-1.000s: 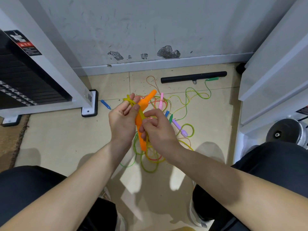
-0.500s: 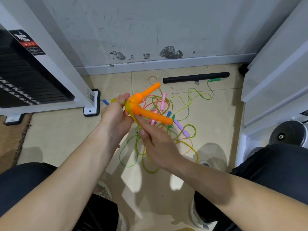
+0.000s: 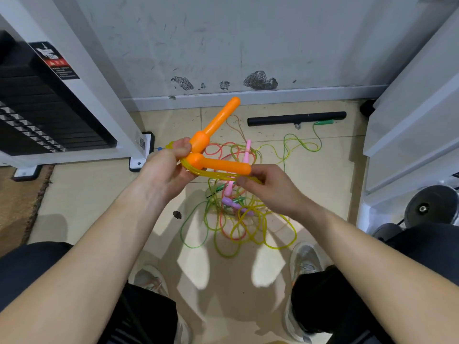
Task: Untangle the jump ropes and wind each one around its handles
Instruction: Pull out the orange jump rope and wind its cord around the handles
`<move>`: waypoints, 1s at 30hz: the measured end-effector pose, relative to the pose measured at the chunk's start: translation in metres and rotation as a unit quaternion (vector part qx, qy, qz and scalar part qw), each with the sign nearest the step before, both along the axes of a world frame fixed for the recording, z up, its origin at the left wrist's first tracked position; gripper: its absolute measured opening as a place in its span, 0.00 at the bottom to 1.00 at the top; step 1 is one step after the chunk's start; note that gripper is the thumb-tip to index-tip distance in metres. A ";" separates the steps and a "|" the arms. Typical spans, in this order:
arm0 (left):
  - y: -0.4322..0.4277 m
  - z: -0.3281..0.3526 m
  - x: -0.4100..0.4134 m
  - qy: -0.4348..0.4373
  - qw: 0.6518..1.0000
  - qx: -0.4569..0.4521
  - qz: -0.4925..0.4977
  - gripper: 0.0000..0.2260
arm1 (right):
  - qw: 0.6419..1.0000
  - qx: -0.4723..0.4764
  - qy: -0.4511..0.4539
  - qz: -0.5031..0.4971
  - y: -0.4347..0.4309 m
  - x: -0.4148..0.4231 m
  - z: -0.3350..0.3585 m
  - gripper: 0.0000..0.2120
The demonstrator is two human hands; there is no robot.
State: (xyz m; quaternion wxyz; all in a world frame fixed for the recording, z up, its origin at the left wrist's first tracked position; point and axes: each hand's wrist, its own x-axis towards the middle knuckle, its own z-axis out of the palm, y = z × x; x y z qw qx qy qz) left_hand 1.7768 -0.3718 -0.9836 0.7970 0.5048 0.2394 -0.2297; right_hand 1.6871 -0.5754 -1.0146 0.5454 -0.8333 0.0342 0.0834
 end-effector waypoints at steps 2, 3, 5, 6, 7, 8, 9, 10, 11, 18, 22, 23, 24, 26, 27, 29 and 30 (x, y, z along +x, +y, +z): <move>0.002 0.002 -0.005 -0.039 0.997 -0.006 -0.065 0.07 | 0.998 0.045 0.014 0.030 -0.013 0.004 0.004 0.10; 0.003 0.004 -0.008 -0.060 0.992 -0.014 -0.106 0.07 | 0.996 0.075 0.027 0.030 -0.018 0.005 0.005 0.10; 0.006 0.007 -0.013 -0.095 0.978 -0.030 -0.184 0.08 | 0.990 0.127 0.058 0.019 -0.028 0.007 0.006 0.08; 0.009 0.008 -0.014 -0.111 0.968 -0.031 -0.223 0.10 | 0.987 0.145 0.072 0.020 -0.031 0.007 0.008 0.08; 0.011 0.009 -0.015 -0.129 0.957 -0.026 -0.260 0.13 | 0.982 0.162 0.088 0.027 -0.034 0.006 0.009 0.08; 0.013 0.009 -0.015 -0.144 0.945 -0.013 -0.293 0.18 | 0.977 0.182 0.107 0.038 -0.035 0.006 0.012 0.07; 0.015 0.009 -0.016 -0.157 0.934 0.005 -0.321 0.20 | 0.968 0.207 0.130 0.047 -0.036 0.006 0.017 0.08; 0.015 0.010 -0.017 -0.169 0.923 0.026 -0.344 0.20 | 0.956 0.239 0.162 0.053 -0.037 0.007 0.021 0.09; 0.015 0.012 -0.018 -0.182 0.911 0.051 -0.366 0.20 | 0.938 0.277 0.202 0.052 -0.038 0.007 0.025 0.12; 0.007 0.011 -0.017 -0.318 0.790 0.219 -0.476 0.18 | 0.964 0.142 0.188 0.122 -0.022 0.003 0.021 0.12; -0.001 -0.003 -0.019 -0.367 0.743 0.304 -0.471 0.18 | 0.986 -0.020 0.155 0.050 -0.008 0.000 0.016 0.13; -0.004 -0.007 -0.022 -0.374 0.745 0.314 -0.456 0.18 | 0.989 -0.039 0.143 0.022 -0.006 0.000 0.012 0.13; -0.008 -0.010 -0.025 -0.373 0.752 0.316 -0.442 0.19 | 0.990 -0.050 0.134 -0.003 -0.006 0.000 0.009 0.14; -0.016 -0.015 -0.034 -0.356 0.774 0.298 -0.430 0.25 | 0.990 -0.064 0.121 -0.041 -0.006 -0.001 0.004 0.14; -0.019 -0.018 -0.038 -0.346 0.783 0.292 -0.427 0.28 | 0.989 -0.071 0.118 -0.051 -0.005 -0.002 0.002 0.15; -0.023 -0.024 -0.041 -0.333 0.788 0.305 -0.418 0.33 | 0.987 -0.096 0.114 -0.063 -0.001 -0.004 -0.003 0.16; -0.024 -0.025 -0.042 -0.331 0.787 0.316 -0.414 0.34 | 0.985 -0.112 0.114 -0.070 0.002 -0.005 -0.005 0.17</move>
